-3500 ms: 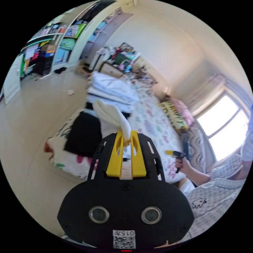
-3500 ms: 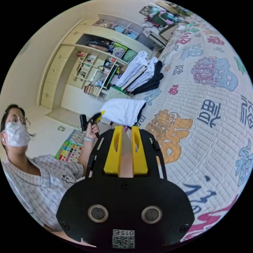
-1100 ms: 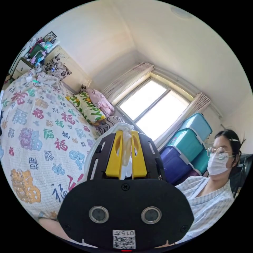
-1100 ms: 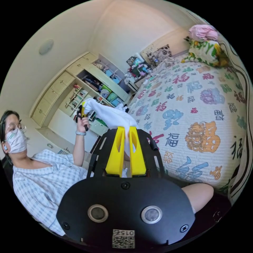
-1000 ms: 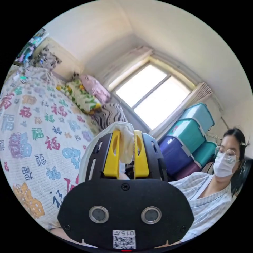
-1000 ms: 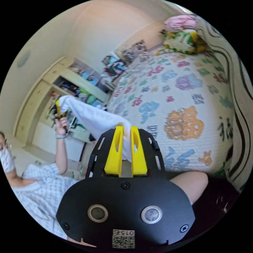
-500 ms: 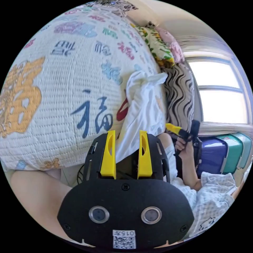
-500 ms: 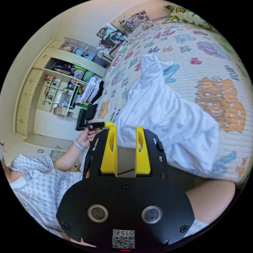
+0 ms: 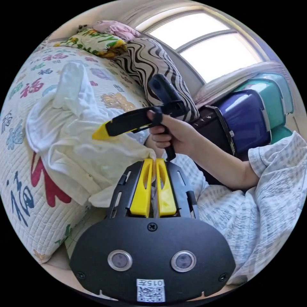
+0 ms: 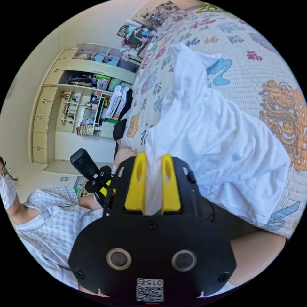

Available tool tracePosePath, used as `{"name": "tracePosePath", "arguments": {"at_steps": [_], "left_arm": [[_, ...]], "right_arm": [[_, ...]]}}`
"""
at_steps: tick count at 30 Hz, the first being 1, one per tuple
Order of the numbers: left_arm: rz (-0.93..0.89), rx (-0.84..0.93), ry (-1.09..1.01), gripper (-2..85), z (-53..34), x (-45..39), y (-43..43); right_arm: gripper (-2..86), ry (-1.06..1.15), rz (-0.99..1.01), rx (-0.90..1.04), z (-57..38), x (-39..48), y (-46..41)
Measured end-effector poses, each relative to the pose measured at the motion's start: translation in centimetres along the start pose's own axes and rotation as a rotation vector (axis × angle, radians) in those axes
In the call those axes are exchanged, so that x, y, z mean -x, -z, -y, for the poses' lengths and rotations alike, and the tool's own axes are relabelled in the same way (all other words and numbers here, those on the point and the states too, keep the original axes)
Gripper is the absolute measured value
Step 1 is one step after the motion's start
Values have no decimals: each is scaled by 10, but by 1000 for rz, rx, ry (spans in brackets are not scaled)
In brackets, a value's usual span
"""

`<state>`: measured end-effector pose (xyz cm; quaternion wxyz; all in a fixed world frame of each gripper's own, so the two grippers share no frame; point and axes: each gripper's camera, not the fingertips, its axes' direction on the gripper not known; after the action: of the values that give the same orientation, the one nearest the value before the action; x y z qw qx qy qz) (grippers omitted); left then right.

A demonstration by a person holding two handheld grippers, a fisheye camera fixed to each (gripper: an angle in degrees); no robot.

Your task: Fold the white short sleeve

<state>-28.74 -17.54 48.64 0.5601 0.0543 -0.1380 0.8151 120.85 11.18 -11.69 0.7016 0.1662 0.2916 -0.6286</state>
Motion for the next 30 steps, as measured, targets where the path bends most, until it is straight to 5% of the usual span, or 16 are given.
{"name": "tracePosePath", "arguments": {"at_steps": [6,8,15,25,30], "left_arm": [[-14,-59,139,45,-45,35,1],[28,-76,183,53,-59,47,3],[155,-171,307,83,-74,87,2],[233,-186,-31,79,-38,37,-49],[318,-87,-122,80,-29,28,-87]], "right_arm": [[5,-97,238,-443,-60,-24,81],[4,-133,175,-506,-78,-31,103],[4,-194,-107,-404,-86,-37,129],[18,143,-175,-236,57,37,109],[69,85,-335,-89,114,34,72]]}}
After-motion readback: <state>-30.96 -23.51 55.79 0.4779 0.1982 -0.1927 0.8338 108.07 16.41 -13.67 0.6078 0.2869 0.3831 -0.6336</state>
